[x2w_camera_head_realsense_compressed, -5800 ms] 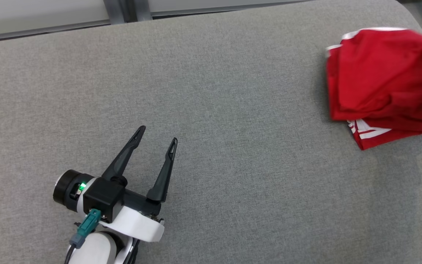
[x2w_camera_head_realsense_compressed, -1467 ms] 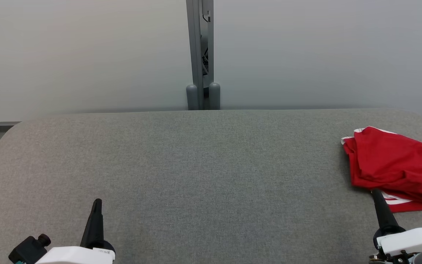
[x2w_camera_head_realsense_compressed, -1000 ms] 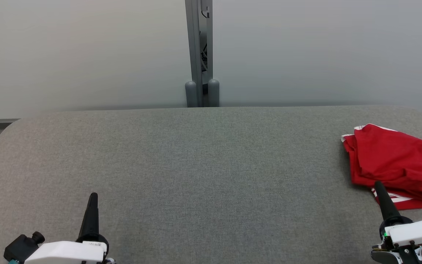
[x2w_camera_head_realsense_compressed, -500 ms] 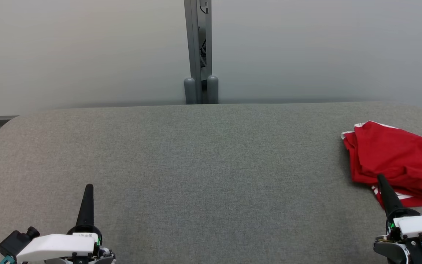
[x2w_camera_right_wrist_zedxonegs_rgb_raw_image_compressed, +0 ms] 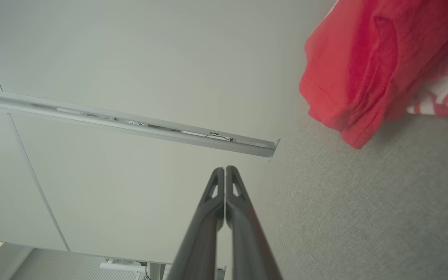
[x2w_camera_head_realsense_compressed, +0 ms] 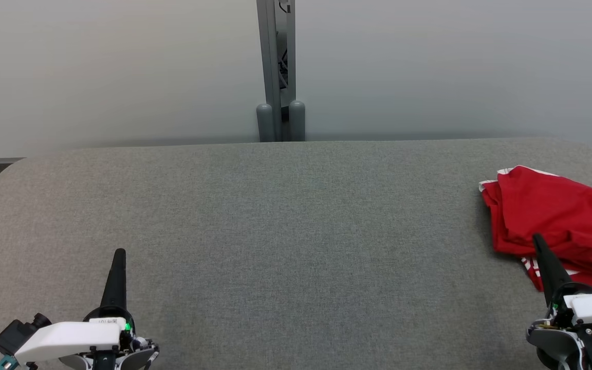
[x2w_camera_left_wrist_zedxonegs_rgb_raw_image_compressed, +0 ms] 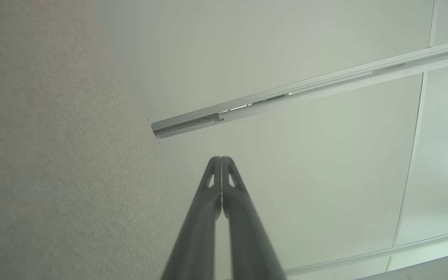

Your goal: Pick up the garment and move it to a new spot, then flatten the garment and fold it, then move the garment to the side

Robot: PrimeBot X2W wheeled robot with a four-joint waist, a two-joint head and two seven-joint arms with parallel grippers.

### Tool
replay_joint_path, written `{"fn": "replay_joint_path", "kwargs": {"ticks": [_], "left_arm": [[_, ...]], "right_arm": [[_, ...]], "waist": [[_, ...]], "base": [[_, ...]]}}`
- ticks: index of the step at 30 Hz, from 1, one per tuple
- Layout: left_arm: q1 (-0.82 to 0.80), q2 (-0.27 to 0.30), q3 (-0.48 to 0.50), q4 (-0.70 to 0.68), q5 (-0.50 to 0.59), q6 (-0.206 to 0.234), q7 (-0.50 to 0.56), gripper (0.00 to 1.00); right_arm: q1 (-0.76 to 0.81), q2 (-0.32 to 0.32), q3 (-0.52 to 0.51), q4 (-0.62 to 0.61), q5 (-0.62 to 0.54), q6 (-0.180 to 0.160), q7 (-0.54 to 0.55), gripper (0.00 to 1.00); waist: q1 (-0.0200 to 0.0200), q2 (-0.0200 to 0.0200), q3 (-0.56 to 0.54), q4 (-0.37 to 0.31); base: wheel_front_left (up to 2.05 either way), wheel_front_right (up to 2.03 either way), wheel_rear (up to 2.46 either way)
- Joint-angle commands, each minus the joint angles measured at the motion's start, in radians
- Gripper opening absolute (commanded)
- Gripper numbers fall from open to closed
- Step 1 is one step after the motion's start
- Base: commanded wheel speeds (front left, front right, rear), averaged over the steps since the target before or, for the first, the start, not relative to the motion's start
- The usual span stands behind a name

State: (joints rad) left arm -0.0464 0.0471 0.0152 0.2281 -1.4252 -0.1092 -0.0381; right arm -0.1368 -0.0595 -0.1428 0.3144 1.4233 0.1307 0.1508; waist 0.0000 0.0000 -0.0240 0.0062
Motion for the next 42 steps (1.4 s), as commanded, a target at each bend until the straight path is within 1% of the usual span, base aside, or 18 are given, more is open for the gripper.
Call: {"fn": "replay_joint_path", "kwargs": {"ticks": [1, 27, 42], "left_arm": [[-0.023, 0.005, 0.006, -0.007, -0.019, -0.008, 0.004, 0.00], [-0.053, 0.005, 0.027, -0.006, -0.197, -0.025, 0.038, 0.00], [-0.054, 0.006, 0.027, -0.006, -0.197, -0.024, 0.036, 0.00]], "right_arm": [[-0.022, -0.008, -0.005, 0.000, 0.020, 0.000, 0.010, 0.00], [-0.063, -0.008, -0.037, 0.020, 0.184, 0.000, 0.071, 0.00], [-0.062, -0.005, -0.040, 0.020, 0.181, 0.000, 0.074, 0.00]], "waist": [[0.0000, 0.0000, 0.001, 0.000], [0.0000, 0.0000, 0.025, -0.006], [0.0000, 0.0000, 0.026, -0.006]], "base": [[0.00, 0.00, 0.00], [0.00, 0.00, 0.00], [0.00, 0.00, 0.00]]}}
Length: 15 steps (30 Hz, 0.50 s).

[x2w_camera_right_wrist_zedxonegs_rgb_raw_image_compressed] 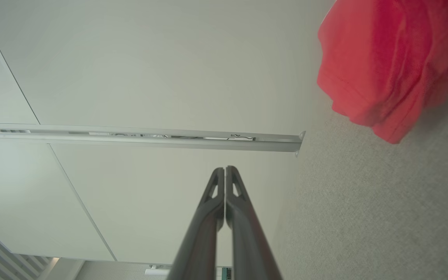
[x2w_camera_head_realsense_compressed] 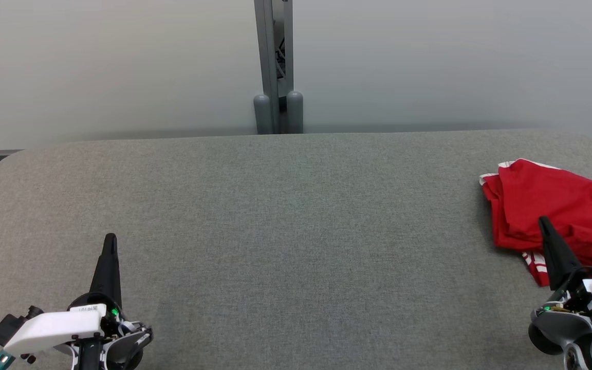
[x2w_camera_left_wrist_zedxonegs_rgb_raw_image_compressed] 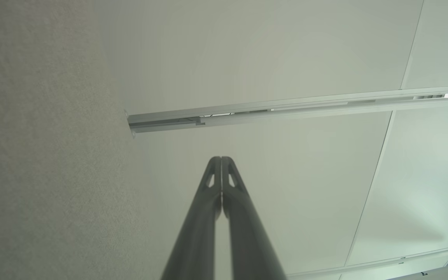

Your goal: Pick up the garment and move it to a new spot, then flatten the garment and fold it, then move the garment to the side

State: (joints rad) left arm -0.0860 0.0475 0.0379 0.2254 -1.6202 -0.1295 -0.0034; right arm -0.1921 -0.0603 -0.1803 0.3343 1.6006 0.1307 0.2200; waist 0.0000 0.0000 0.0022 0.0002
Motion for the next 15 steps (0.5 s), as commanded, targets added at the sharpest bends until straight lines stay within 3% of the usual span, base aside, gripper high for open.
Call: {"fn": "replay_joint_path", "kwargs": {"ticks": [1, 15], "left_arm": [[-0.014, 0.005, 0.005, -0.003, -0.002, -0.004, 0.001, 0.00], [-0.014, 0.005, 0.004, -0.003, -0.002, -0.004, 0.001, 0.00]], "right_arm": [[-0.007, -0.004, -0.003, 0.000, 0.003, 0.000, 0.005, 0.00], [-0.007, -0.002, -0.005, 0.000, 0.000, 0.000, 0.006, 0.00]], "waist": [[0.0000, 0.0000, 0.000, 0.000], [0.0000, 0.0000, 0.000, 0.000]], "base": [[0.00, 0.00, 0.00], [0.00, 0.00, 0.00]]}}
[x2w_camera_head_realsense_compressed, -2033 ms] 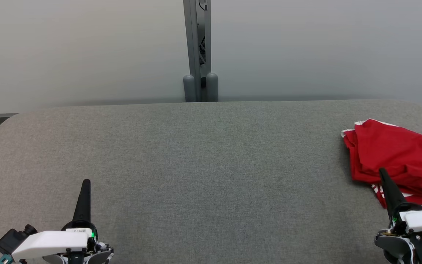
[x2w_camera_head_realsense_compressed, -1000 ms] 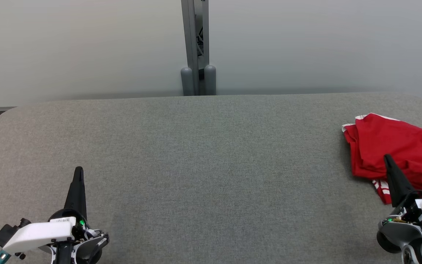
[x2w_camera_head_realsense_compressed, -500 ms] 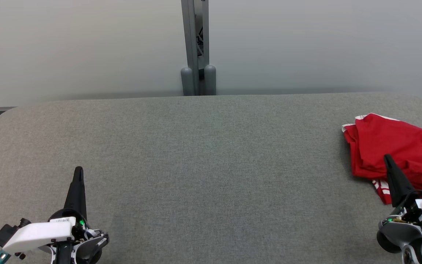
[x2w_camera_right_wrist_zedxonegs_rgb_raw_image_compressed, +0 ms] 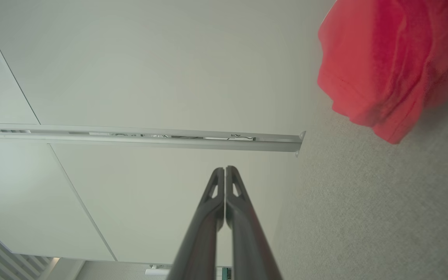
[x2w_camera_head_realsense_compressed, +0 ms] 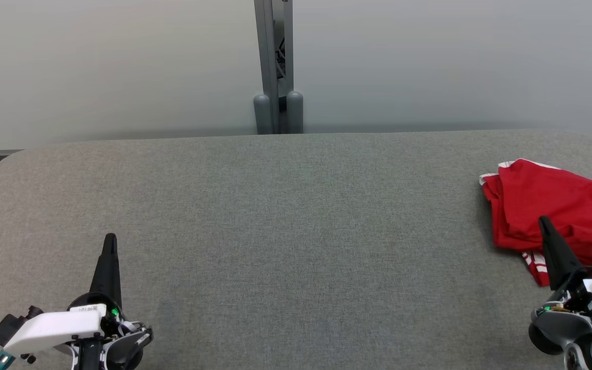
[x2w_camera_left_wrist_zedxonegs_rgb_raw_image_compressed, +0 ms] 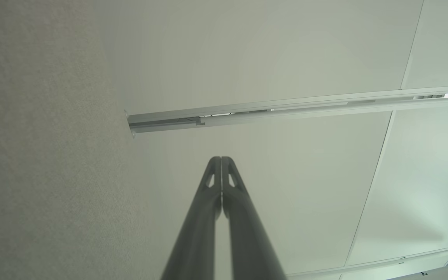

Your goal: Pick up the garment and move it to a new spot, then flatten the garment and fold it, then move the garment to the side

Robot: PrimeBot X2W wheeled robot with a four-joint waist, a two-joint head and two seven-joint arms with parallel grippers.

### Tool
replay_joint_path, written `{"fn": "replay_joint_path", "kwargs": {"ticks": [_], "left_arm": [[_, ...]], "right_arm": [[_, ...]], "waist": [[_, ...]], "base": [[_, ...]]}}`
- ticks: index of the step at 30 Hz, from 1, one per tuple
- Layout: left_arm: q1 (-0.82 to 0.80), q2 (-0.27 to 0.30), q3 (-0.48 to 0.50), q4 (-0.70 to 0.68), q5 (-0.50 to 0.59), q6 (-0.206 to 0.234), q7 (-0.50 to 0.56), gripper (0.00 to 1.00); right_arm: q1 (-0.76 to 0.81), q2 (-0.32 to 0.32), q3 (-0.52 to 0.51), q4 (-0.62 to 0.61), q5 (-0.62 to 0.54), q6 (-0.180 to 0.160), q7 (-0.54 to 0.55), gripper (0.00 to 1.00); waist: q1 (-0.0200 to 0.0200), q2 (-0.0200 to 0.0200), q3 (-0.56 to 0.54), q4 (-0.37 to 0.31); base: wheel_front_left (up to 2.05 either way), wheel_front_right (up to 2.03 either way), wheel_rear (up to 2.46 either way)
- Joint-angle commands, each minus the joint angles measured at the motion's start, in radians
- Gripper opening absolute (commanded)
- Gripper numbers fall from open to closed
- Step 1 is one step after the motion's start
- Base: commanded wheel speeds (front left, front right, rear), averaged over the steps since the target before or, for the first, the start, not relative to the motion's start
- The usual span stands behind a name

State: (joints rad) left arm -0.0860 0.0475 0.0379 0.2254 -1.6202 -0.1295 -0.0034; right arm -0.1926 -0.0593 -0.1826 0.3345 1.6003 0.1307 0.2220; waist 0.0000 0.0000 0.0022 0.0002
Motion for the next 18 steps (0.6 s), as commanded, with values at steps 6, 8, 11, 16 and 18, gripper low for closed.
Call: {"fn": "replay_joint_path", "kwargs": {"ticks": [6, 8, 11, 16, 18], "left_arm": [[-0.014, 0.005, 0.004, -0.003, -0.002, -0.004, 0.001, 0.00], [-0.014, 0.005, 0.004, -0.003, -0.002, -0.004, 0.001, 0.00], [-0.014, 0.005, 0.004, -0.003, -0.002, -0.004, 0.000, 0.00], [-0.014, 0.005, 0.004, -0.003, -0.002, -0.004, 0.000, 0.00], [-0.014, 0.005, 0.004, -0.003, -0.002, -0.004, 0.000, 0.00]], "right_arm": [[-0.006, -0.002, -0.003, 0.000, -0.001, 0.000, 0.005, 0.00], [-0.006, -0.002, -0.004, 0.000, -0.001, 0.000, 0.005, 0.00], [-0.006, -0.002, -0.004, 0.000, -0.002, 0.000, 0.005, 0.00], [-0.006, -0.001, -0.005, 0.000, -0.003, 0.000, 0.006, 0.00], [-0.006, -0.001, -0.005, 0.000, -0.003, 0.000, 0.006, 0.00]], "waist": [[0.0000, 0.0000, 0.000, 0.000], [0.0000, 0.0000, 0.000, 0.000], [0.0000, 0.0000, 0.000, 0.000], [0.0000, 0.0000, 0.000, 0.000], [0.0000, 0.0000, 0.000, 0.000]], "base": [[0.00, 0.00, 0.00], [0.00, 0.00, 0.00], [0.00, 0.00, 0.00], [0.00, 0.00, 0.00], [0.00, 0.00, 0.00]]}}
